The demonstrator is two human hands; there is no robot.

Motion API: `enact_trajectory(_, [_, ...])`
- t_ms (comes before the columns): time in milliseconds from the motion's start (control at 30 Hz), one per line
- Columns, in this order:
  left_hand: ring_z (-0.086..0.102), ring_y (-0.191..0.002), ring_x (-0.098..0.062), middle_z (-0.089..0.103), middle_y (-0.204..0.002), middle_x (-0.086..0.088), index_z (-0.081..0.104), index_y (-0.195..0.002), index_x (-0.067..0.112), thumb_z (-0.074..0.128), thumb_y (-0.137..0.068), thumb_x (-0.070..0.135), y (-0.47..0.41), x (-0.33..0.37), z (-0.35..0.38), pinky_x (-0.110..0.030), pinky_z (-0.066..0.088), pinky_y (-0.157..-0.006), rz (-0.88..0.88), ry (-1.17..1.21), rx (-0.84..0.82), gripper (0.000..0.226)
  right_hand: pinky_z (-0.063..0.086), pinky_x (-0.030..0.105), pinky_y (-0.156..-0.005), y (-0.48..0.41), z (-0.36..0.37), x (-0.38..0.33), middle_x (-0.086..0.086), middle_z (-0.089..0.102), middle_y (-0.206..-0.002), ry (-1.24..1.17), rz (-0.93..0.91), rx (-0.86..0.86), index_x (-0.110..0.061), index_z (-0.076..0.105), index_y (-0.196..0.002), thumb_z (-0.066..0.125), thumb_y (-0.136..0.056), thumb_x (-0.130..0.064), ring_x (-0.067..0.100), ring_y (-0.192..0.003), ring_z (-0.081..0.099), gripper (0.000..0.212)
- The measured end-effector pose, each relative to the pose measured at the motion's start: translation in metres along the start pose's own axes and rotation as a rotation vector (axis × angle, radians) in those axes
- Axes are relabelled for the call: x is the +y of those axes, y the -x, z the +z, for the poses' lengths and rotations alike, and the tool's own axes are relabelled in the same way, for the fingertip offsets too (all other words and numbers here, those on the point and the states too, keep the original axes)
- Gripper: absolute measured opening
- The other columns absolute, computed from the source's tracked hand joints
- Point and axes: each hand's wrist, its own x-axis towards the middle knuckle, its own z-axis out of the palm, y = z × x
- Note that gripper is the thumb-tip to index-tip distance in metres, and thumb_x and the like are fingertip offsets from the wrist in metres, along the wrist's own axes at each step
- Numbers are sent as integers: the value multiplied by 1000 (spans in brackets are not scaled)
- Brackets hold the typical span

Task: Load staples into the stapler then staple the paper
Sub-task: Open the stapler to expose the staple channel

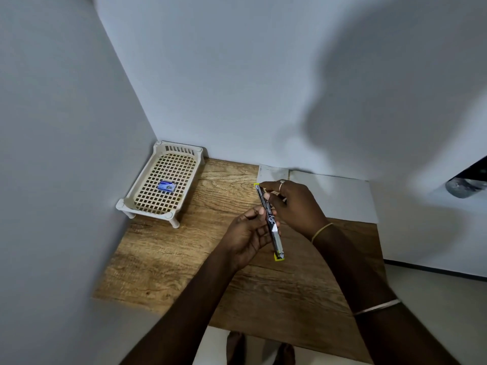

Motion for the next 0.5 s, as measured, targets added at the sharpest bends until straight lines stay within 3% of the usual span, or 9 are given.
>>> enact_trajectory(233, [72, -84, -20, 72, -86, -5, 81, -91, 18, 62, -99, 24, 4, 2, 2, -36, 59, -75, 20, 23, 17, 21, 54, 32, -87, -9, 0, -5, -6, 75, -106, 11, 19, -62, -26, 72, -112, 65, -92, -17, 14, -91, 70, 23])
enact_trajectory(367, [73, -83, -21, 75, -93, -9, 81, -93, 17, 62, -100, 24, 2, 2, 3, -38, 60, -76, 46, 29, 50, 22, 49, 23, -66, -14, 0, -10, -11, 71, -89, -12, 52, -107, -29, 65, -90, 65, -90, -11, -1, -64, 64, 18])
enact_trajectory(500, [75, -83, -21, 76, -91, -7, 80, -92, 15, 61, -100, 21, 0, 2, 3, -36, 63, -72, 53, 37, 79, 21, 49, 25, -53, -14, -1, -14, -13, 59, -67, 2, 67, -163, -25, 60, -83, 61, -90, -5, 6, -50, 62, 21])
